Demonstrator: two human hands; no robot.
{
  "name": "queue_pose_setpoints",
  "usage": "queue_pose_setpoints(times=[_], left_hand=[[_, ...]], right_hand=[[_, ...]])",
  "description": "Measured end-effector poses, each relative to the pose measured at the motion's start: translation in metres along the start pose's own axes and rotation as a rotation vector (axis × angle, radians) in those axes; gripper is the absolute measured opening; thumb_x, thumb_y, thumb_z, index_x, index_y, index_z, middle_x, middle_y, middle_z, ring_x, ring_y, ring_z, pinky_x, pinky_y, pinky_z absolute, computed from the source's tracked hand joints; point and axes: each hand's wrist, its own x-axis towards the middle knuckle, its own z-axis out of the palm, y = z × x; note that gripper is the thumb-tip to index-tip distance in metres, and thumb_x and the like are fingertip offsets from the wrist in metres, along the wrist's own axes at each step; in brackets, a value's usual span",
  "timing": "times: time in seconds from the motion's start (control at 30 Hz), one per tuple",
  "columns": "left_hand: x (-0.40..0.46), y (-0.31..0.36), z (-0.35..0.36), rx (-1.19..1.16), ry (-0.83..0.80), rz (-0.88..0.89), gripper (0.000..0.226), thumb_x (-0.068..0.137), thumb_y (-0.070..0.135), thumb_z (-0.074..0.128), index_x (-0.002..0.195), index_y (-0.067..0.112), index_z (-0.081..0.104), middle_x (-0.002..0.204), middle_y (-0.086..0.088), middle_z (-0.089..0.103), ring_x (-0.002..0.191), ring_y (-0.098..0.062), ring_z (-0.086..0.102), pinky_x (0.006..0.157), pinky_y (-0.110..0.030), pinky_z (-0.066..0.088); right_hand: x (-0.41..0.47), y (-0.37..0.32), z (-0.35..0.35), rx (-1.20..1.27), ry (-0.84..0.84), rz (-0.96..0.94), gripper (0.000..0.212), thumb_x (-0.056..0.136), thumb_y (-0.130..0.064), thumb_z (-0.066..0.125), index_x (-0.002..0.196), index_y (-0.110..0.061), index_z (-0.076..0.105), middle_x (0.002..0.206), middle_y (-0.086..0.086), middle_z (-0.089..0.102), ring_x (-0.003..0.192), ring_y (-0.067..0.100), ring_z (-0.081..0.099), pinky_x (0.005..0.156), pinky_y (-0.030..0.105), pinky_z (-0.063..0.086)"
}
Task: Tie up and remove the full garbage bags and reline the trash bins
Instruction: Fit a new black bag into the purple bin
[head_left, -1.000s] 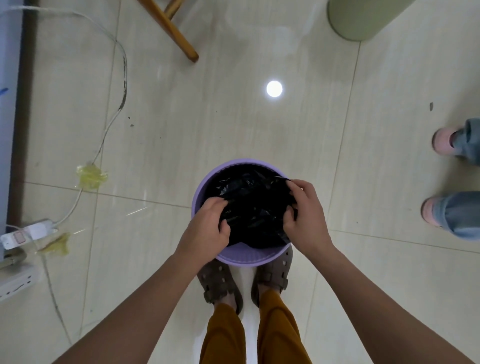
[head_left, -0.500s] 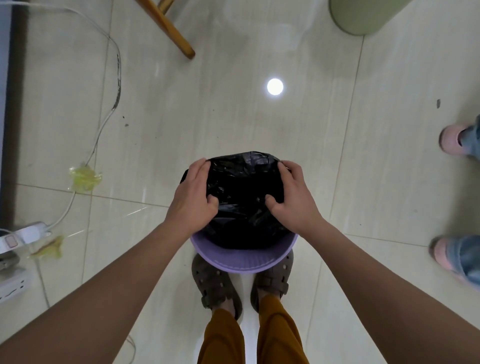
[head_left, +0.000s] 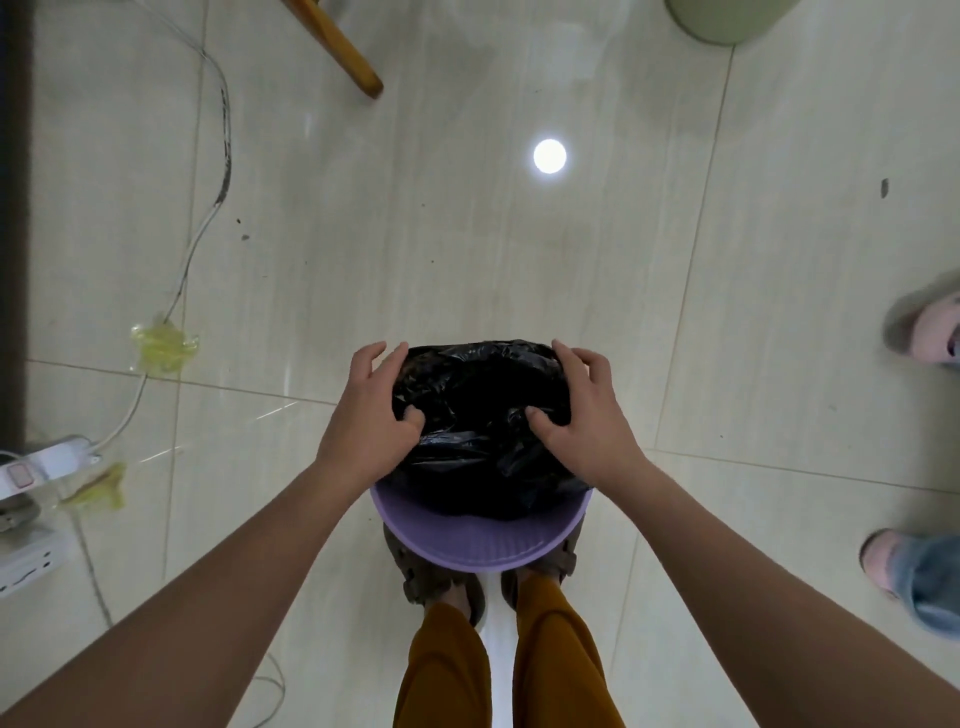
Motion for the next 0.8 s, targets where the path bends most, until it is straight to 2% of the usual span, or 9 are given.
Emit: queue_pose_setpoints(times=[0.17,0.23,0.33,0.47,0.53,0.6,0.67,0.73,0.8], left_hand=[[-0.046,-0.001,0.008,0.069,0.088,-0.062,0.071,0.088,0.017,0.062,0.151,0.019,0.028,0.139,-0.008,0.036,0.105,-0.024,0.056,0.088,-0.037,0.05],[-0.057,-0.004,0.015,-0.023,0.086,-0.119,0.073,0.091,0.014,0.06,0.153,0.021,0.022,0.135,-0.01,0.042,0.109,-0.022,0.054,0.09,-0.032,0.046],[-0.059,-0.005,0.022,-0.202,0.087,-0.169,0.075,0.091,0.002,0.055,0.154,0.021,0.019,0.14,-0.011,0.044,0.126,-0.021,0.044,0.098,-0.021,0.031],[-0.042,-0.006,0.014,-0.288,0.134,-0.11,0.078,0.086,-0.011,0.048,0.153,0.02,0.022,0.15,-0.004,0.037,0.138,-0.019,0.036,0.113,-0.027,0.027],[-0.031,-0.004,0.007,-0.3,0.176,-0.058,0.08,0.084,-0.012,0.05,0.153,0.02,0.023,0.151,-0.003,0.036,0.138,-0.015,0.035,0.114,-0.025,0.026],[-0.027,-0.001,0.005,-0.276,0.222,0.0,0.08,0.083,-0.012,0.054,0.152,0.016,0.025,0.147,-0.006,0.035,0.131,-0.004,0.033,0.106,-0.004,0.022],[-0.033,0.004,0.008,-0.252,0.237,-0.012,0.078,0.084,-0.009,0.057,0.151,0.016,0.027,0.147,-0.009,0.029,0.125,0.0,0.032,0.097,0.005,0.018],[-0.044,0.008,0.013,-0.243,0.248,-0.091,0.079,0.085,-0.004,0.062,0.151,0.02,0.026,0.147,-0.011,0.022,0.121,-0.01,0.039,0.101,-0.006,0.026],[-0.053,0.01,0.018,-0.278,0.276,-0.178,0.08,0.084,0.0,0.067,0.149,0.02,0.025,0.139,-0.01,0.024,0.107,-0.011,0.042,0.098,-0.017,0.033]], right_hand=[[-0.051,0.007,0.008,-0.076,0.113,0.068,0.067,0.094,-0.031,0.058,0.152,-0.031,0.023,0.154,0.007,0.019,0.138,0.029,0.03,0.11,0.043,0.037],[-0.064,0.012,0.014,0.046,0.108,0.131,0.067,0.096,-0.024,0.056,0.152,-0.036,0.021,0.151,0.006,0.023,0.133,0.026,0.036,0.109,0.036,0.038],[-0.067,0.017,0.018,0.17,0.104,0.119,0.069,0.096,-0.01,0.052,0.153,-0.033,0.02,0.14,0.007,0.04,0.119,0.007,0.039,0.102,0.02,0.031],[-0.048,0.019,0.01,0.192,0.16,0.035,0.068,0.093,0.0,0.049,0.152,-0.024,0.026,0.138,0.008,0.047,0.121,0.008,0.041,0.105,0.02,0.03],[-0.036,0.017,0.006,0.196,0.215,-0.003,0.067,0.092,0.001,0.05,0.151,-0.023,0.029,0.138,0.006,0.047,0.121,0.004,0.04,0.104,0.012,0.028],[-0.03,0.013,0.006,0.203,0.258,-0.013,0.066,0.093,-0.001,0.052,0.151,-0.026,0.03,0.139,0.005,0.044,0.119,0.001,0.038,0.102,0.005,0.026],[-0.034,0.009,0.01,0.214,0.267,0.028,0.064,0.096,-0.006,0.053,0.15,-0.03,0.03,0.141,0.006,0.038,0.125,0.008,0.038,0.105,0.012,0.029],[-0.044,0.005,0.016,0.243,0.262,0.104,0.062,0.097,-0.009,0.054,0.149,-0.034,0.031,0.143,0.007,0.032,0.127,0.016,0.041,0.109,0.025,0.035],[-0.054,0.001,0.022,0.293,0.265,0.167,0.059,0.097,-0.013,0.056,0.146,-0.036,0.034,0.14,0.004,0.032,0.121,0.016,0.047,0.106,0.029,0.04]])
